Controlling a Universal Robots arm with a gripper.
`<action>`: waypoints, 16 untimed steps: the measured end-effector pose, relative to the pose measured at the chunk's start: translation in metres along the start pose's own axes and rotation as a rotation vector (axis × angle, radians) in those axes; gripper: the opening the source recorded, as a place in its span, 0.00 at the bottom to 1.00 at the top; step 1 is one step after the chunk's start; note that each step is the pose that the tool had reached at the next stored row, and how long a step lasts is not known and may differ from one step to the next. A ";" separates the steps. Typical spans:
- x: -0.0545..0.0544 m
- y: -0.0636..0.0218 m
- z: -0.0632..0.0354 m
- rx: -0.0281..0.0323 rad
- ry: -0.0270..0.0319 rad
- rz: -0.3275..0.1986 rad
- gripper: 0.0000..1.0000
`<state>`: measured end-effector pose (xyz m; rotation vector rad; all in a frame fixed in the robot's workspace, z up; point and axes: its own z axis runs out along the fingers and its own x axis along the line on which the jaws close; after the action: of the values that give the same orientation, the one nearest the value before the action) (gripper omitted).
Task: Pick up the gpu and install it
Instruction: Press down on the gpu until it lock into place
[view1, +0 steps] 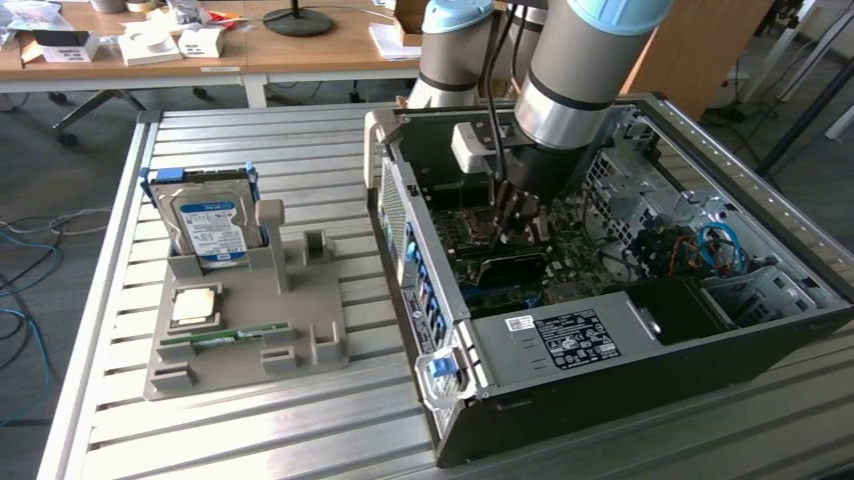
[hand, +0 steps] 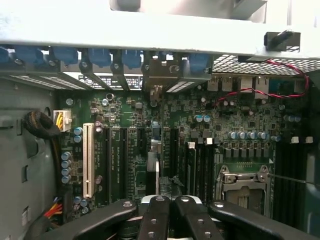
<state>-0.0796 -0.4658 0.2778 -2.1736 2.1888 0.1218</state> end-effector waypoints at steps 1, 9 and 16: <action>0.000 0.0001 0.0000 0.0000 0.0014 0.000 0.11; 0.000 -0.0034 -0.0001 -0.0004 0.0034 0.000 0.11; 0.001 -0.0040 0.0027 -0.0013 0.0058 0.000 0.11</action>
<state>-0.0756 -0.4665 0.2750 -2.1769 2.1928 0.1171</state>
